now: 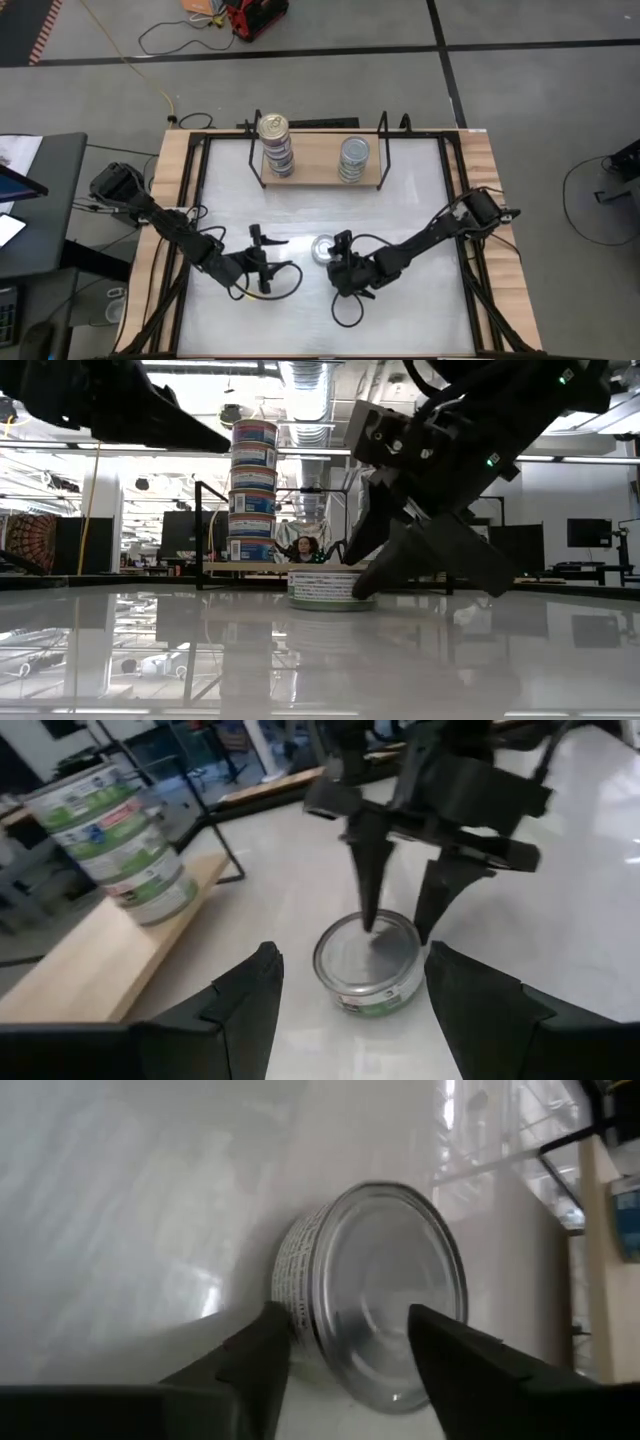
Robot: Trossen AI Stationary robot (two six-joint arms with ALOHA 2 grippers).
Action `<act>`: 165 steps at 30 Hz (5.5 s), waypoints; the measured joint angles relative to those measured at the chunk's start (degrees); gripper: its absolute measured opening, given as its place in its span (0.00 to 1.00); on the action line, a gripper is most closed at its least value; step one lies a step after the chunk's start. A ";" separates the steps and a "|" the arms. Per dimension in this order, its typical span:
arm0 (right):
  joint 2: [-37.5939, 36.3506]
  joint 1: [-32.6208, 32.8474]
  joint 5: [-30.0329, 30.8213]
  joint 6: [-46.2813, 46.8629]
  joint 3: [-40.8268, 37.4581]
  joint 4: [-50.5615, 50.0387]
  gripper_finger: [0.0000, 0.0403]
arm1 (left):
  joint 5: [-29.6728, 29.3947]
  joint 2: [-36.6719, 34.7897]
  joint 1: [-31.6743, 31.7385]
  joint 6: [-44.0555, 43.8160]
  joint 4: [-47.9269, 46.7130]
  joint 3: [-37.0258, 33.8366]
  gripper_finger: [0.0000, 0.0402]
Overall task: Stack canned seafood by type on shelf
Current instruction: Stack the green tuna can on top of the green tuna can on the shelf
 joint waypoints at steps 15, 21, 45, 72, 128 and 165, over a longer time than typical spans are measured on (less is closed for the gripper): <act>-0.14 0.21 0.84 4.57 0.23 -6.17 0.03 | -2.38 -0.04 0.00 0.52 2.57 -0.97 0.58; -0.14 0.27 0.41 7.56 0.21 -7.50 0.10 | -2.47 -0.04 0.00 0.46 2.55 -0.97 0.58; 0.29 4.95 -1.23 10.67 -0.24 -8.30 0.07 | -2.38 -0.04 0.03 -0.03 2.49 -0.95 0.58; -15.76 3.31 -12.17 47.89 0.09 -16.47 0.83 | 7.96 -0.04 4.42 -9.27 1.66 -0.82 0.58; -10.92 1.04 26.34 29.32 14.41 -30.93 0.41 | 32.45 -0.02 5.17 -7.25 18.39 -5.87 0.58; -21.54 -28.74 19.81 -18.22 14.48 -33.91 0.43 | 24.87 -0.02 -1.79 -11.54 23.51 -5.87 0.58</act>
